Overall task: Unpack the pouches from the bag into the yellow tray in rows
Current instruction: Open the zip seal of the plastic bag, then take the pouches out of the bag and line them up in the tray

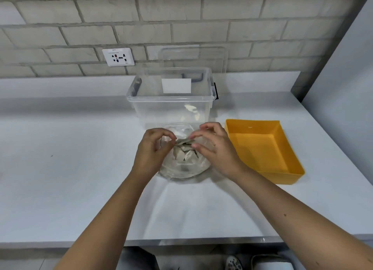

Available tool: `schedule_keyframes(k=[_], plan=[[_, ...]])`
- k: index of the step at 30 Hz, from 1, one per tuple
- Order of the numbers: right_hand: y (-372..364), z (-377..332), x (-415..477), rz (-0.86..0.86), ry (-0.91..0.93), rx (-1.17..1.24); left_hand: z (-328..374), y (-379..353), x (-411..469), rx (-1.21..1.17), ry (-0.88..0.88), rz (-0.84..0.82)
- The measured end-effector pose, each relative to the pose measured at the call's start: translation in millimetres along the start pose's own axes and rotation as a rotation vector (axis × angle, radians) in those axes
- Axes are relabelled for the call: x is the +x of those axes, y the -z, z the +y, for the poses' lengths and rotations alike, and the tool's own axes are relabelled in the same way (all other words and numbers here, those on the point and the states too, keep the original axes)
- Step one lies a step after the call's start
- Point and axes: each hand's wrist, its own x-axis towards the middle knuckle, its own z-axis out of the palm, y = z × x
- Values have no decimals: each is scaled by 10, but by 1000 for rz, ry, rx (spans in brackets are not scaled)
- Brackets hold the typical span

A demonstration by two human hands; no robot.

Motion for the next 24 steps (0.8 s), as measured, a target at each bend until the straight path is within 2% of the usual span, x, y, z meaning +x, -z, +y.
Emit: schedule_keyframes(k=[3,6,11,14,18,21,24], plan=[[-62,59,0,-14,7,-202,67,-21,-54,335,60,-5],[-63,60,2,-36,-43,-289,151,-34,-99,694,49,-102],[33,78,-12,-28,-59,-401,168,69,-74,968,26,-173],[82,115,-53,-31,-59,-407,167,87,-73,968,5,-208],[80,63,-84,-64,-78,-444,186,7,-97,856,-165,-127],[25,-33,-46,-57,-65,-568,208,-107,-76,831,-324,-32],[-58,-97,16,-136,-50,-738,151,-205,-32,945,-422,12]])
